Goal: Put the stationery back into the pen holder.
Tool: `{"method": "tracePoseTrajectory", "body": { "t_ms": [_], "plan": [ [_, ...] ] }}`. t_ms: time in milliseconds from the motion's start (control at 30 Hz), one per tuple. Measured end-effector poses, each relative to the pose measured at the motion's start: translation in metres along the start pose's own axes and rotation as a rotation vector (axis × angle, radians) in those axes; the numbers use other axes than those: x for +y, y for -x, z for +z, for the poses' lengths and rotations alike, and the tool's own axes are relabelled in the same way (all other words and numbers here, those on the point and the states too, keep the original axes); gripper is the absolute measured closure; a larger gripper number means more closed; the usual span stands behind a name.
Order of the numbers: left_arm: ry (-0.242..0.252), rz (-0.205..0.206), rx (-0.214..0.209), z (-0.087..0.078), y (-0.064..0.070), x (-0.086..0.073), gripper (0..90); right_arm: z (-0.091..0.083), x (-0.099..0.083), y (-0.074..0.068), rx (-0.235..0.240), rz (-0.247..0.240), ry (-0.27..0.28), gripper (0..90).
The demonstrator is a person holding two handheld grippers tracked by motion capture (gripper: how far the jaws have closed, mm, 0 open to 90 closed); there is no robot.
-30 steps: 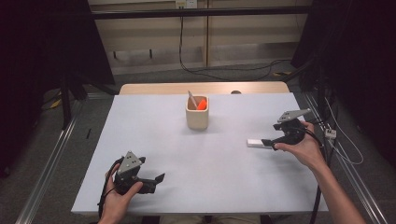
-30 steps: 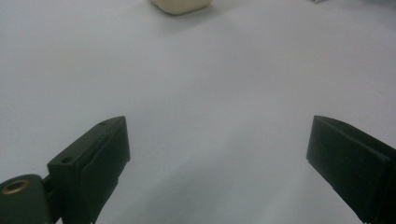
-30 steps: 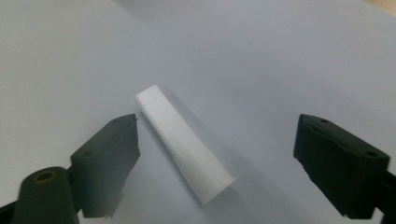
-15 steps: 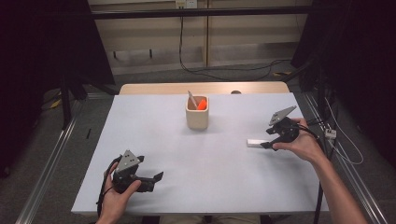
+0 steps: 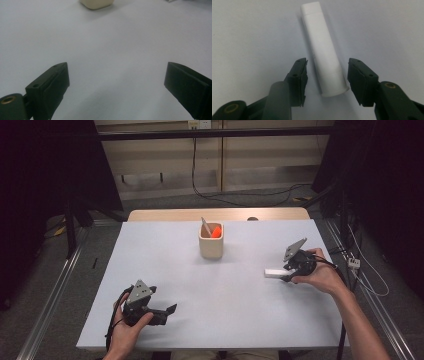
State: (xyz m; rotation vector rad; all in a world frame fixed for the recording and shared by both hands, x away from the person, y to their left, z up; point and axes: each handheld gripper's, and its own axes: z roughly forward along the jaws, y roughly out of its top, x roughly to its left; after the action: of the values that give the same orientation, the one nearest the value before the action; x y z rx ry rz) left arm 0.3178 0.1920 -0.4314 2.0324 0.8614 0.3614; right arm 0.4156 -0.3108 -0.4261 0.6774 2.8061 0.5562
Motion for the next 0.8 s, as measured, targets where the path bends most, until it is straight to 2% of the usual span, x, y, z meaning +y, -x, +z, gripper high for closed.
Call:
{"method": "tracePoseTrajectory", "body": {
  "t_ms": [167,267,467,800],
  "plan": [
    [0.001,0.005,-0.008,0.0,0.0024,-0.0002,6.1,0.0043,-0.0001,0.0011,0.016,0.001,-0.027,56.1],
    [-0.004,0.011,-0.014,0.0017,0.0037,-0.0008,6.1,0.0042,-0.0003,0.0029,0.012,0.0,-0.023,60.5],
    [-0.012,0.019,-0.016,0.0025,0.0048,-0.0006,6.1,0.0058,-0.0025,0.0082,0.064,0.029,-0.013,66.1],
    [-0.007,0.009,-0.008,0.0018,0.0026,-0.001,6.1,0.0029,-0.0034,0.0062,0.058,0.063,-0.01,67.8]
  ]
}}
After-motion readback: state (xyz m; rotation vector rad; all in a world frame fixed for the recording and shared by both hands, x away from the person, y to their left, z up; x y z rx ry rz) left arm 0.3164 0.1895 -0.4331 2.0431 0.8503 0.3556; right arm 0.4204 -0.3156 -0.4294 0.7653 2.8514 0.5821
